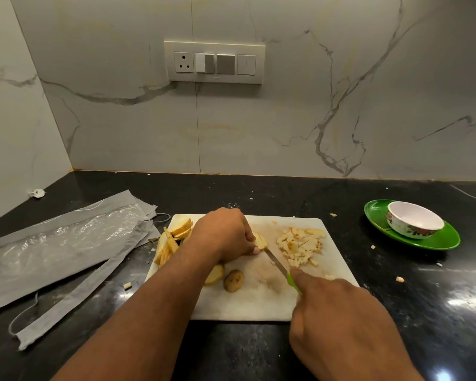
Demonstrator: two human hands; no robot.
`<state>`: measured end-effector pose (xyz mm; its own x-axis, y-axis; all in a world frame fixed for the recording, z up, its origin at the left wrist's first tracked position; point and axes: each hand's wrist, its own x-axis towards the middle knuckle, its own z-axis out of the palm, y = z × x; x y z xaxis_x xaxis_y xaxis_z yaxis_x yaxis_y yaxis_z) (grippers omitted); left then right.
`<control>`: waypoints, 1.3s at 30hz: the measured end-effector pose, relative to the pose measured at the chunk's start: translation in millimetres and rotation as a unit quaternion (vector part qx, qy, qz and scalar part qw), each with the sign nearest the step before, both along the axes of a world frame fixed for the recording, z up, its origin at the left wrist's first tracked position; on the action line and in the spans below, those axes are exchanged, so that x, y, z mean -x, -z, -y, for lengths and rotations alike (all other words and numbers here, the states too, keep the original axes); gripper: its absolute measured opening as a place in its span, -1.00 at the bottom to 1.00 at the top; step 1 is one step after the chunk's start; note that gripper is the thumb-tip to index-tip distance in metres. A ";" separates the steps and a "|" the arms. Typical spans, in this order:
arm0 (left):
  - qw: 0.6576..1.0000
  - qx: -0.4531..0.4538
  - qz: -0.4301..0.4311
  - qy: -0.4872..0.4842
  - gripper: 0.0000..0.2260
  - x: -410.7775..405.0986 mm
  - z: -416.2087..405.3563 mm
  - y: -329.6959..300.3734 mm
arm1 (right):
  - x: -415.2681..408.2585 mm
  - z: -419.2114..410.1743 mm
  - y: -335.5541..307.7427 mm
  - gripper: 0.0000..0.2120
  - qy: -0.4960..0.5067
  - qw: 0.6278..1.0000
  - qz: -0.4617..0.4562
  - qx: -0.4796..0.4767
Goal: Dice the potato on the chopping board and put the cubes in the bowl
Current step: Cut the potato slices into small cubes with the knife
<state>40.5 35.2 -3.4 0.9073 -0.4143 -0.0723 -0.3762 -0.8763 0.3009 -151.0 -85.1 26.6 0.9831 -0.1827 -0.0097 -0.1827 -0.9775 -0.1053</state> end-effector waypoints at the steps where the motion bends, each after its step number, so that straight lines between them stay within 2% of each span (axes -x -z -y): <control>1: 1.000 0.001 -0.002 -0.002 -0.66 0.3 -0.5 0.1 | -4.2 -2.3 0.9 -0.47 -0.008 1.000 0.023 0.007; 4: 1.000 0.005 -0.006 -0.008 -0.67 1.7 -1.2 0.6 | -29.2 -8.3 10.6 -0.48 -0.010 0.998 0.069 0.003; 9: 1.000 0.014 -0.004 -0.009 -0.70 -0.6 -3.0 3.6 | -42.6 -13.2 24.2 -0.49 -0.012 0.999 0.049 -0.001; 16: 1.000 0.019 -0.007 -0.007 -0.68 -6.8 -4.2 4.9 | -0.2 -4.1 8.5 -0.37 0.022 0.998 -0.056 -0.031; 23: 0.999 0.012 -0.003 -0.041 -0.67 -1.7 -6.8 2.7 | -37.8 -7.3 15.0 -0.46 -0.003 0.997 0.078 0.005; 29: 0.999 0.008 -0.014 -0.033 -0.72 -4.5 -9.8 2.9 | -42.2 -7.6 35.6 -0.46 -0.030 0.998 0.061 -0.016; 35: 1.000 0.006 -0.010 -0.021 -0.70 -5.7 -9.0 2.4 | -2.9 4.3 17.5 -0.40 0.018 0.998 -0.037 -0.041; 39: 1.000 0.008 -0.008 -0.014 -0.73 -4.4 -11.9 1.0 | -2.8 2.2 5.5 -0.45 0.008 1.000 0.004 -0.026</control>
